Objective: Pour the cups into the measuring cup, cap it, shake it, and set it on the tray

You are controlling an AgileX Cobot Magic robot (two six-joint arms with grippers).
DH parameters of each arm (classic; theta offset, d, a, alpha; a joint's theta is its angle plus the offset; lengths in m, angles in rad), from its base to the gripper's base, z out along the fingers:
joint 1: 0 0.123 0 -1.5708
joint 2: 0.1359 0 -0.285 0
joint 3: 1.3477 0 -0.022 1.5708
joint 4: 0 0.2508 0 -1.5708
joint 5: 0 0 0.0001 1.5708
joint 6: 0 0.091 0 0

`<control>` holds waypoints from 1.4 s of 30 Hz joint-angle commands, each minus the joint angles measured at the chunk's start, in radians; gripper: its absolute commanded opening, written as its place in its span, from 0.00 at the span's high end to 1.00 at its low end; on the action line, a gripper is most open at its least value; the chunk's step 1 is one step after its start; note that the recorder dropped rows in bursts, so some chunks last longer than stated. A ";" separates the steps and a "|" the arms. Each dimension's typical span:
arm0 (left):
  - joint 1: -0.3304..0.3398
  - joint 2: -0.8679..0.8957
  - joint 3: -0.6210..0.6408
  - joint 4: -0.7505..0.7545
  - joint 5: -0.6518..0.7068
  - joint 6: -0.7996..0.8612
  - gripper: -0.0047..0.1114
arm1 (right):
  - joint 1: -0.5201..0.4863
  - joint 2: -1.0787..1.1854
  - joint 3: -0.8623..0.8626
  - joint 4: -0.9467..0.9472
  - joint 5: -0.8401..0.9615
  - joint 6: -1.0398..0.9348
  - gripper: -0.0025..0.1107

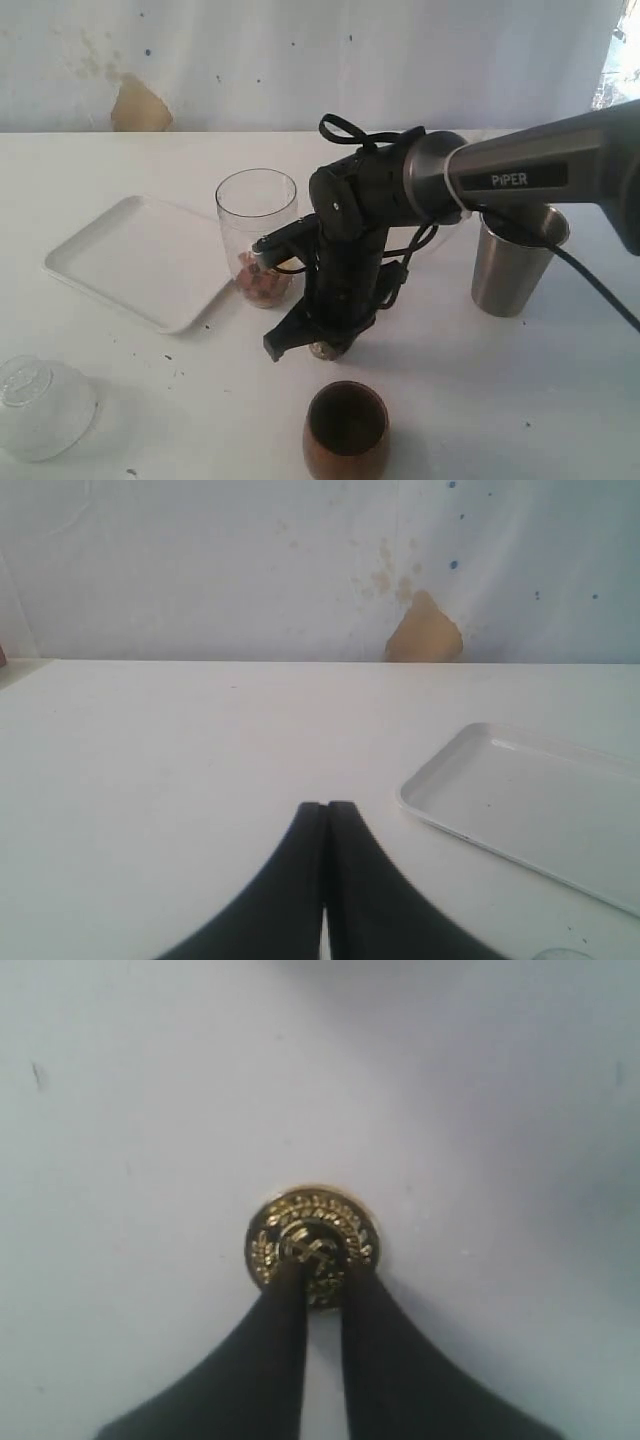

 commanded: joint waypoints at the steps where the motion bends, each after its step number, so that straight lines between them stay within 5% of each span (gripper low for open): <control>1: -0.005 -0.004 0.004 -0.003 -0.012 0.000 0.95 | -0.006 -0.005 0.004 -0.037 0.003 -0.007 0.98; 12: -0.005 -0.004 0.004 -0.003 -0.012 0.000 0.95 | -0.007 -0.122 0.004 -0.024 -0.047 -0.030 0.98; 21: -0.005 -0.004 0.004 -0.003 -0.012 0.000 0.95 | -0.007 -0.029 0.004 -0.298 -0.052 0.223 0.98; 30: -0.005 -0.004 0.004 -0.003 -0.012 0.000 0.95 | -0.005 0.034 0.004 -0.037 -0.051 0.019 0.98; 35: -0.005 -0.004 0.004 -0.003 -0.012 0.000 0.95 | 0.006 0.034 0.004 0.332 0.055 -0.305 0.98; 42: -0.005 -0.004 0.004 -0.003 -0.012 0.000 0.95 | 0.105 -0.021 0.004 0.322 0.110 -0.343 0.98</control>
